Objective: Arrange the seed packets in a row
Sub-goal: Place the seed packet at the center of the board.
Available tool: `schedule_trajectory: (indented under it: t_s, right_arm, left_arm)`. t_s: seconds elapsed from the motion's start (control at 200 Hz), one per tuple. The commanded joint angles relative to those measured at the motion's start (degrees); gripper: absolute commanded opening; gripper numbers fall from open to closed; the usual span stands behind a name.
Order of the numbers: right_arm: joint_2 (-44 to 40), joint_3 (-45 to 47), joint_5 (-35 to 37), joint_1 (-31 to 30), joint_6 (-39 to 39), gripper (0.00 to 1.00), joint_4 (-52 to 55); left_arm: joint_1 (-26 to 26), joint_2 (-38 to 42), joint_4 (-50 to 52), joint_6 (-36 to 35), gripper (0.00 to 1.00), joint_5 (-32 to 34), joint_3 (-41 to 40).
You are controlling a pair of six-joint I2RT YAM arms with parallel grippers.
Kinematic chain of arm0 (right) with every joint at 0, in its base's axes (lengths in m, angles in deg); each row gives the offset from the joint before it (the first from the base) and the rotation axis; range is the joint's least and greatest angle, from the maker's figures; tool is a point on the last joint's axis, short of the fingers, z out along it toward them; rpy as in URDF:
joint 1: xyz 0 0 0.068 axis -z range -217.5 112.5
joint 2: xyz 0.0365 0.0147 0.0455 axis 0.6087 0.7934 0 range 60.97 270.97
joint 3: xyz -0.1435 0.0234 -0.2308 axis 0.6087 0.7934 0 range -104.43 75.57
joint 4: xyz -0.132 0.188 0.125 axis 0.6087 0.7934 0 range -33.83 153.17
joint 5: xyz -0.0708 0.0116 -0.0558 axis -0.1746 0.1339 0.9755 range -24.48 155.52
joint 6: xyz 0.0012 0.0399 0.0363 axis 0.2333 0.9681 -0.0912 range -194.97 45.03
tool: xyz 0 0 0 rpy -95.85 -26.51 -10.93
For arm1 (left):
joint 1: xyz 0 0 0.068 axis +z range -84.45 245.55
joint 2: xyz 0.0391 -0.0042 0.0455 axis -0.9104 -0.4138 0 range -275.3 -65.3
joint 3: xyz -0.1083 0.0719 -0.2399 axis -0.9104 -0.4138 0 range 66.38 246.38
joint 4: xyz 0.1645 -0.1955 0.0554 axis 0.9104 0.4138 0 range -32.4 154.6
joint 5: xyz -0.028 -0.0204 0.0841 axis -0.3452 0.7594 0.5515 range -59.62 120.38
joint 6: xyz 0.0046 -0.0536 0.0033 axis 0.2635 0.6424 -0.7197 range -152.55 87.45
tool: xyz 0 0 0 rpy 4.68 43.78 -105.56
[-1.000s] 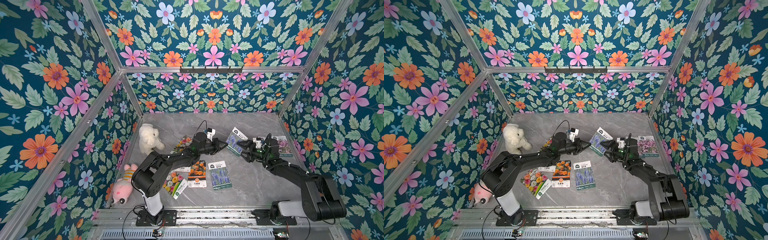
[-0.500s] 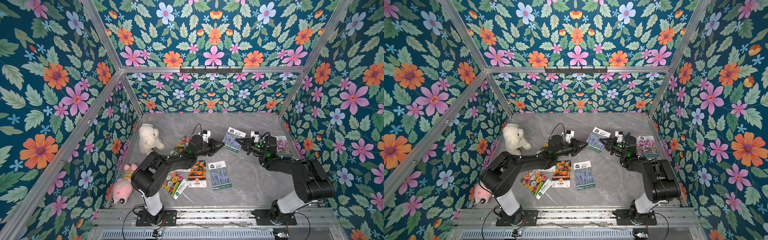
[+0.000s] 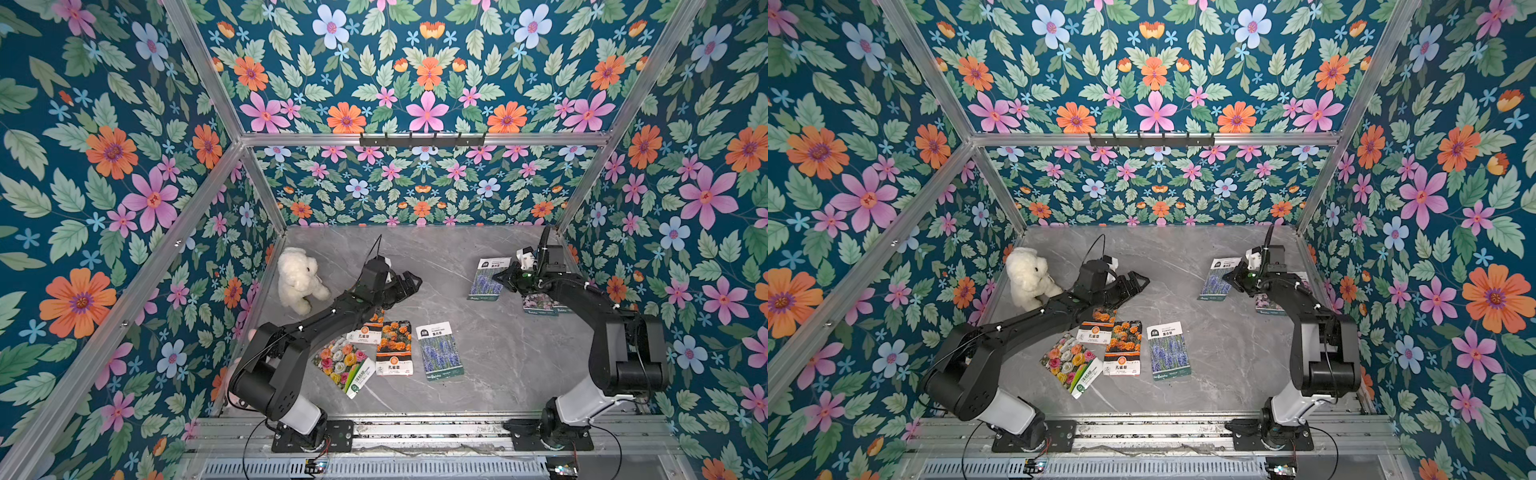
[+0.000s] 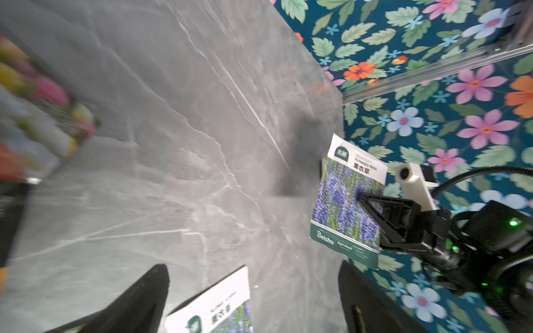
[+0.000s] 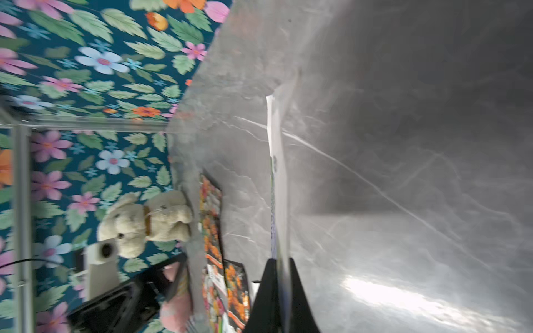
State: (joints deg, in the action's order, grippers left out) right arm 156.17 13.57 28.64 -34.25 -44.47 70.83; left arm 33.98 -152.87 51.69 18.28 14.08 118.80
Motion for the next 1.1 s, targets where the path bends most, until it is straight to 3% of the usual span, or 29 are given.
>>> schedule_trajectory:
  t_s: [0.0,0.18,0.25,0.31,0.44,0.62,0.725,1.095]
  right_arm:
    - [4.1,-3.8,3.5,0.4,-13.8,0.0,16.3]
    - [9.9,-9.5,9.1,0.5,-17.3,0.03,21.3]
    - [11.6,-11.7,14.9,0.5,-17.0,0.19,23.1]
    - [12.3,-13.6,20.9,0.5,-15.8,0.43,25.1]
    - [10.8,-15.0,26.7,-0.2,-14.2,0.62,27.5]
    - [6.2,-11.5,37.9,-5.8,-10.6,0.85,28.4]
    - [5.6,-9.4,41.8,-10.0,-7.6,0.87,28.0]
    - [11.1,-9.9,37.5,-14.8,-3.7,0.79,25.3]
  left_arm:
    - [1.0,1.8,11.8,-8.6,0.99,8.2,1.7]
    - [2.3,3.8,14.1,-10.2,0.99,9.5,2.7]
    - [2.4,4.1,14.6,-10.3,0.99,9.4,2.9]
    - [2.6,4.2,15.2,-10.4,0.99,9.8,3.1]
    - [2.9,5.0,16.6,-10.5,1.0,11.2,3.0]
    - [3.7,6.1,16.9,-10.5,1.0,12.2,2.5]
    - [3.9,6.1,17.1,-10.5,0.99,12.2,2.4]
    - [4.1,5.9,17.0,-10.5,0.99,11.6,2.3]
